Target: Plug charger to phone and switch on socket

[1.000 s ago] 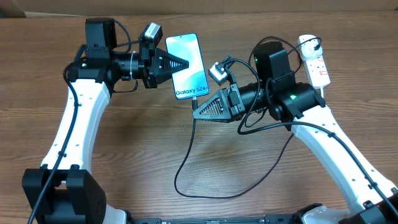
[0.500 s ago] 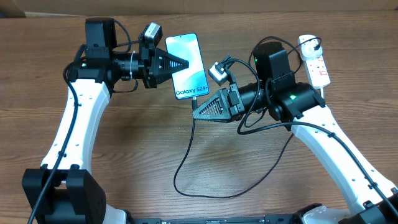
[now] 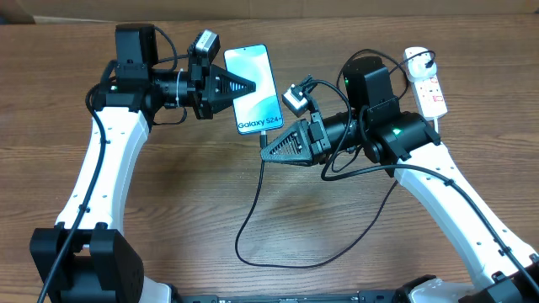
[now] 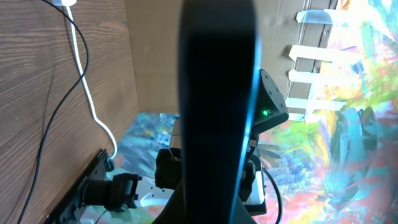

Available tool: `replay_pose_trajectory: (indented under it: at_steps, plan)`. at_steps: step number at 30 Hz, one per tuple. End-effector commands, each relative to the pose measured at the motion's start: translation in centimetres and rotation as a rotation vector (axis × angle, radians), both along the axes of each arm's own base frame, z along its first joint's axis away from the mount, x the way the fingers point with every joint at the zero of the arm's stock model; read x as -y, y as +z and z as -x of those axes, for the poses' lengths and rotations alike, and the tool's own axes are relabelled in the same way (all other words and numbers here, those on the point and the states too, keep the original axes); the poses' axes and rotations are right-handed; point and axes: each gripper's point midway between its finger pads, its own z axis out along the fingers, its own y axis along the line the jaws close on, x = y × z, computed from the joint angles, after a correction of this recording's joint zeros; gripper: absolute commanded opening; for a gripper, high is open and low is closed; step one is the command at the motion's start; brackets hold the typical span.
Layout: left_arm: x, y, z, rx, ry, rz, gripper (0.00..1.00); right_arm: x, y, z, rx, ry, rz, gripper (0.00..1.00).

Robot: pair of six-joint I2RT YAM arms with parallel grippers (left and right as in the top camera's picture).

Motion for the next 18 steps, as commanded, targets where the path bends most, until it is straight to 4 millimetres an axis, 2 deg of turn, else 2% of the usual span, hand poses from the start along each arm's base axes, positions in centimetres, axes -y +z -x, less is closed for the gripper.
replay_pose_trajectory:
  at_steps: [1,5,13,18]
  plan:
    - [0.01,1.64,0.57,0.036,-0.035,0.033,0.04,-0.13,0.06,0.1,-0.02,0.002,0.005,0.04]
    - [0.01,1.64,0.57,0.036,-0.035,0.033,0.04,-0.09,0.7,0.44,-0.016,0.031,-0.025,0.04]
    - [0.01,1.64,0.57,0.036,-0.035,0.033,0.04,-0.07,0.74,0.51,-0.033,0.033,-0.022,0.04]
    - [0.01,1.64,0.57,0.036,-0.035,0.033,0.04,-0.11,-0.12,0.09,-0.053,-0.006,0.021,0.04]
